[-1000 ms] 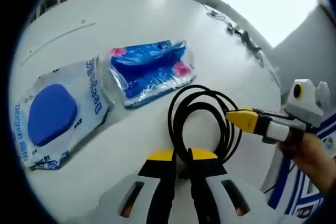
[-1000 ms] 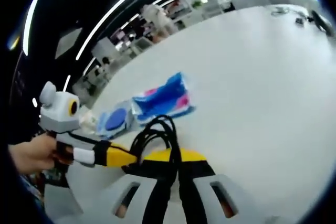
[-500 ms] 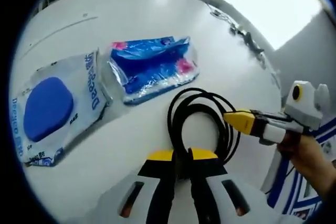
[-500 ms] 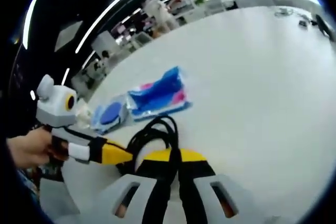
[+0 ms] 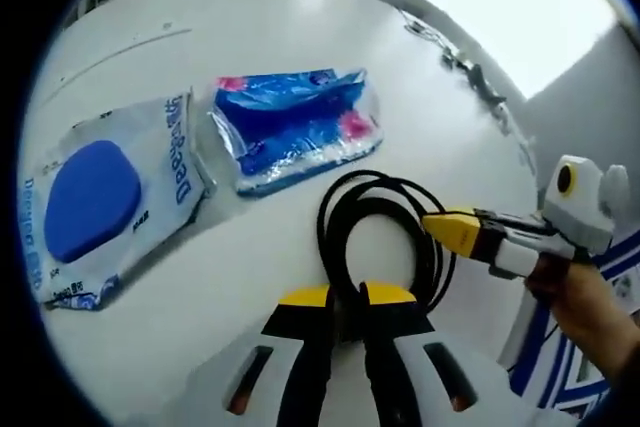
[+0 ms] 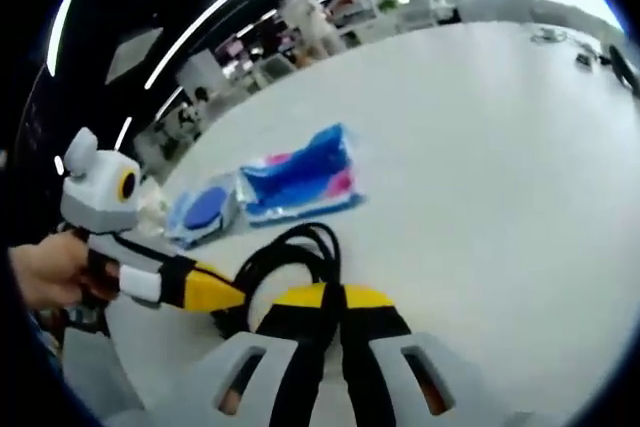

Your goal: Arrange the tabletop items into an orderly group along one side of the table until the central work area is clear of visible clutter.

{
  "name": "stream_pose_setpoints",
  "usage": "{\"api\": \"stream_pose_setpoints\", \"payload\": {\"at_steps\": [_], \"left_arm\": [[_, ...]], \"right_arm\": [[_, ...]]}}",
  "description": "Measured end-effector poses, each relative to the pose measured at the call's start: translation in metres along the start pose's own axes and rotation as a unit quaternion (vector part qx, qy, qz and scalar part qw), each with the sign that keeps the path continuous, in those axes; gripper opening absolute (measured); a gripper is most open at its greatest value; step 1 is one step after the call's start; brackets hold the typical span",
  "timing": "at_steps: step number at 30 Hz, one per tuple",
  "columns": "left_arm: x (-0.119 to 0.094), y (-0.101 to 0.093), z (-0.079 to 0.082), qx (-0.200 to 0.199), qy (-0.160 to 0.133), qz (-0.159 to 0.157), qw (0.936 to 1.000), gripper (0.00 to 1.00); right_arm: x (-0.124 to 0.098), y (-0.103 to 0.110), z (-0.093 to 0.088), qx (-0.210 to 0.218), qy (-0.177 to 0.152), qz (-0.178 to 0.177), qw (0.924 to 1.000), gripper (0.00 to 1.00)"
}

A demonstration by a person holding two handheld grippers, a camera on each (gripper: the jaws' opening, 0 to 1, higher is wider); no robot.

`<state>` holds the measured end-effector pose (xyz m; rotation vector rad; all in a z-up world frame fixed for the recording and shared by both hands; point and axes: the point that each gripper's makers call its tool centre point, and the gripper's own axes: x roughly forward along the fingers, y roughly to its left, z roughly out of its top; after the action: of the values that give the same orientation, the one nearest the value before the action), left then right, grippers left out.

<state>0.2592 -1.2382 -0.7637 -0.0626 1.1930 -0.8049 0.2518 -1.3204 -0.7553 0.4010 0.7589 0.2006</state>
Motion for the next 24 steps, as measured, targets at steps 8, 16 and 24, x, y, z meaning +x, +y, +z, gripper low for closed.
{"api": "stream_pose_setpoints", "payload": {"at_steps": [8,16,24], "left_arm": [[0.0,0.0001,-0.0002,-0.001,0.002,-0.001,1.0,0.09],[-0.0001,-0.0001,-0.0004,-0.003,-0.001,-0.002,1.0,0.1],[0.0,-0.001,-0.0005,0.002,-0.01,-0.007,0.9999,0.12]], "right_arm": [[0.0017,-0.0012,-0.0019,-0.011,0.008,0.001,0.9999,0.02],[0.0023,-0.0011,-0.0019,-0.031,0.016,0.002,0.9994,0.02],[0.0046,-0.0012,-0.0007,-0.063,0.018,-0.001,0.9978,0.05]]}}
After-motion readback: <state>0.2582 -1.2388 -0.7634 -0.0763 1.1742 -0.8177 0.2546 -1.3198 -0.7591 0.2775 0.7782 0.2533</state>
